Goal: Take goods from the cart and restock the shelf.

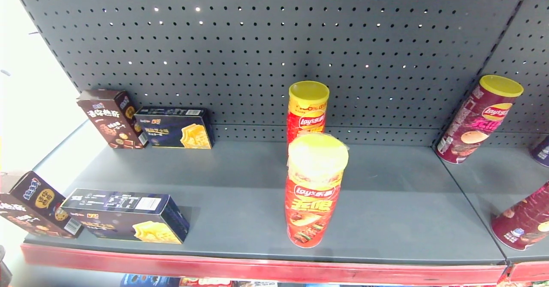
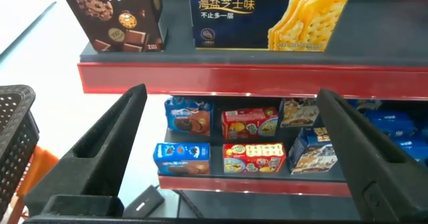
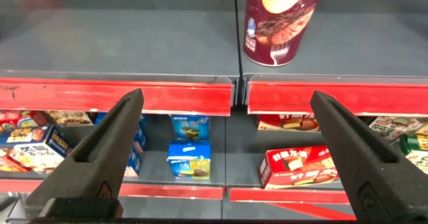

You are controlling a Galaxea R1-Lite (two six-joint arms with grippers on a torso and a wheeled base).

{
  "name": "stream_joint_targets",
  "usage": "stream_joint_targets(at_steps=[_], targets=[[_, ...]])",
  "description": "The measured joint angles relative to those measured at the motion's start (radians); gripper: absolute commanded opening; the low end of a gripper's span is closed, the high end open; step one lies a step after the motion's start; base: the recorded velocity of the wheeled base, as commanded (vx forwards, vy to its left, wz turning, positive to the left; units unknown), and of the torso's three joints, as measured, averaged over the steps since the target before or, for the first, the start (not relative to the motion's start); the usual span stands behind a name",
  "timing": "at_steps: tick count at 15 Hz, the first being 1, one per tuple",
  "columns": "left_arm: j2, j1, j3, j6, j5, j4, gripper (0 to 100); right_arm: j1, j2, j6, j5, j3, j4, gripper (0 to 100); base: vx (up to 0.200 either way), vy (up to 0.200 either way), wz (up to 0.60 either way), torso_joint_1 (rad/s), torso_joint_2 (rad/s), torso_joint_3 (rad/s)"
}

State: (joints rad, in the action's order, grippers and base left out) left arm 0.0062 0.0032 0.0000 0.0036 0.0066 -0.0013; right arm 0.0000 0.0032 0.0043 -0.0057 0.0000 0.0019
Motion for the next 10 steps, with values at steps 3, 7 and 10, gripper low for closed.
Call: stream_joint_targets(at_steps=[3,7,10], targets=[[0.0,-0.001,0.0,0.0,0.0,0.0,100,0.0,0.0,-0.001,0.0,0.0,0.001,100,0.0,0.0,0.0,0.0,0.0,0.0],[0.0,-0.001,0.0,-0.001,0.001,0.0,100,0.0,0.0,0.0,0.0,0.0,0.001,100,0.0,0.0,-0.15,0.001,0.0,0.001],[0.0,0.0,0.0,0.0,0.001,0.0,100,0.0,0.0,0.0,0.0,0.0,0.002,100,0.0,0.0,0.0,0.0,0.0,0.0]])
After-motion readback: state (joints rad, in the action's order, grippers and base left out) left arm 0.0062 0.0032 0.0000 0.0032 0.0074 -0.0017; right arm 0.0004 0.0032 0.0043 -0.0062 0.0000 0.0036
